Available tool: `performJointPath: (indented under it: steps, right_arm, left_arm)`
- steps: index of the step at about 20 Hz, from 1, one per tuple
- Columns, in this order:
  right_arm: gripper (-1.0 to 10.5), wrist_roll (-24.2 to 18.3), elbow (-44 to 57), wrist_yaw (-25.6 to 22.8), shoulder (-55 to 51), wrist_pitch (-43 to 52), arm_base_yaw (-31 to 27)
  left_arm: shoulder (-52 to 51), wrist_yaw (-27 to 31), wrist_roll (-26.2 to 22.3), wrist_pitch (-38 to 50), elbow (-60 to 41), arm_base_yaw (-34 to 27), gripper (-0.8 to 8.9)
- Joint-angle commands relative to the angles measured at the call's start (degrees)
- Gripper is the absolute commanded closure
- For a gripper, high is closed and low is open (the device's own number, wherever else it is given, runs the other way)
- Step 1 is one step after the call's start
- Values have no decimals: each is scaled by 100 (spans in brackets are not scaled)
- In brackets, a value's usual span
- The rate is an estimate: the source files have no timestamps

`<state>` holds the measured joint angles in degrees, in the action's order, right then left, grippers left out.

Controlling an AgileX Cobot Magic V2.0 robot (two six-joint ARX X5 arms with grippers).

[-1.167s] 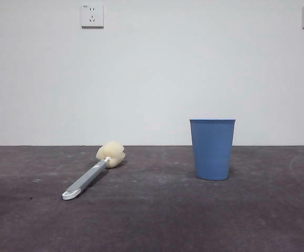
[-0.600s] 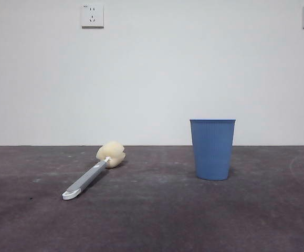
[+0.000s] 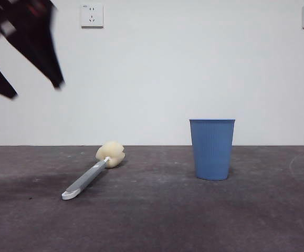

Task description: Pick up the cup brush,pick up the cup,insert the brush into the cup,clean the cup,put the cup brush back,put the cup back to the fixed position on the table

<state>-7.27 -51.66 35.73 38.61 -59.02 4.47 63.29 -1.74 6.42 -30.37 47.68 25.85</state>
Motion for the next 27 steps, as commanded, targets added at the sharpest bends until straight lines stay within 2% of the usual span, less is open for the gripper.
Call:
performJointPath:
  steps: [1, 8, 16, 18, 20, 21, 23, 27]
  right_arm:
    - [349, 105, -17, -7, 2, 24, 7]
    - [349, 144, -17, -7, 2, 26, 7]
    - [349, 144, -17, -2, 2, 26, 11]
    - [350, 144, -17, -2, 2, 26, 11]
    - [351, 144, -17, -2, 2, 24, 11]
    - [351, 144, -17, -2, 2, 24, 11]
    - [351, 144, -17, 0, 2, 24, 11]
    - [351, 188, -17, 35, 0, 22, 11]
  left_arm:
    - [717, 302, 317, 289, 77, 256, 280]
    - [2404, 509, 741, 1305, 157, 575, 280]
    - [3023, 831, 911, 1587, 157, 595, 299]
    - [3023, 905, 909, 1547, 157, 612, 465]
    - [3023, 789, 907, 1458, 157, 612, 693]
    - [3023, 647, 903, 1414, 157, 612, 777]
    - [3027, 448, 907, 1401, 157, 627, 816]
    - [3029, 431, 942, 1325, 155, 675, 819]
